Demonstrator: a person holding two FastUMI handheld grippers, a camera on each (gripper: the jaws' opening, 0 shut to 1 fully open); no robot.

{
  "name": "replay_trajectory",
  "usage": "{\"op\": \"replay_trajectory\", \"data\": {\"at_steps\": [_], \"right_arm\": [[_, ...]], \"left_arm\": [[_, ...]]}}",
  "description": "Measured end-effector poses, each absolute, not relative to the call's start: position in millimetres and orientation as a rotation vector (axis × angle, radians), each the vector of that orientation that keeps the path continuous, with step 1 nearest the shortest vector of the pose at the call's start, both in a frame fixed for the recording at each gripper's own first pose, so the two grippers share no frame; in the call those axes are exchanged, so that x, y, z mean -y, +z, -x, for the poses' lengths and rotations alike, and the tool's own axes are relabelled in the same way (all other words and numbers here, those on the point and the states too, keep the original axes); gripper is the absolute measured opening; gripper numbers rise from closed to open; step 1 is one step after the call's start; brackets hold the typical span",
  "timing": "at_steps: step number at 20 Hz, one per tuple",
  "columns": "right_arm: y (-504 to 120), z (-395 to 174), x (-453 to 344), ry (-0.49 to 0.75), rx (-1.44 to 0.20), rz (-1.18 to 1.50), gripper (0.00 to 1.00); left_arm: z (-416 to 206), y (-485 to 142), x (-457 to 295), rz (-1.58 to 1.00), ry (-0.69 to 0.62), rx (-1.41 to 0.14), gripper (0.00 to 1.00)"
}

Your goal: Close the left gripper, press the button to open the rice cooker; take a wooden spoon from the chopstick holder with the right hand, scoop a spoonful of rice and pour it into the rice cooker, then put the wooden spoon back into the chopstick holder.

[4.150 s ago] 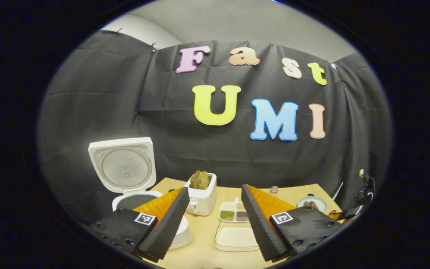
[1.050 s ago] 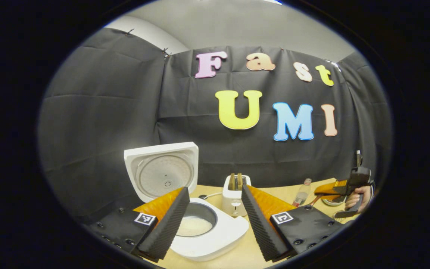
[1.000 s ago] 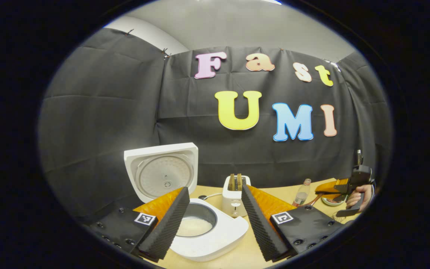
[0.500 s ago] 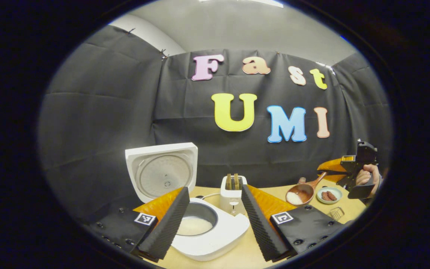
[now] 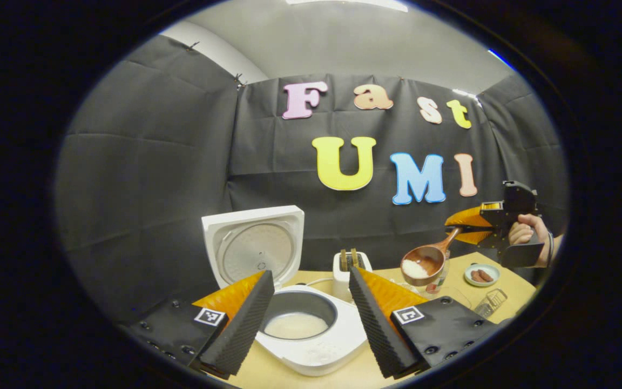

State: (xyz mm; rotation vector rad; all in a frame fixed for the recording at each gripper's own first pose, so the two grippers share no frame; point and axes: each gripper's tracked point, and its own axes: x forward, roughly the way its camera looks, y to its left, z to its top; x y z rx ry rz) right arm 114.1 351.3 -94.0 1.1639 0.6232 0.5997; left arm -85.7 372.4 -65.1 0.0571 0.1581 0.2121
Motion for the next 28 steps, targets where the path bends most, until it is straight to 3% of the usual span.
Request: {"op": "replay_trajectory", "data": {"at_steps": [16, 23, 28], "right_arm": [[-90, -122, -526, 0.838, -0.689, -0.857, 0.07], [-97, -117, -590, 0.939, -0.581, -0.472, 0.06], [-96, -94, -620, 1.055, -0.404, -0.110, 0.07]], "left_arm": [[115, -94, -417, -0.027, 0.270, -0.204, 0.97], [126, -98, -422, -0.015, 0.286, -0.213, 0.97], [131, -99, -426, 0.010, 0.309, -0.203, 0.97]]}}
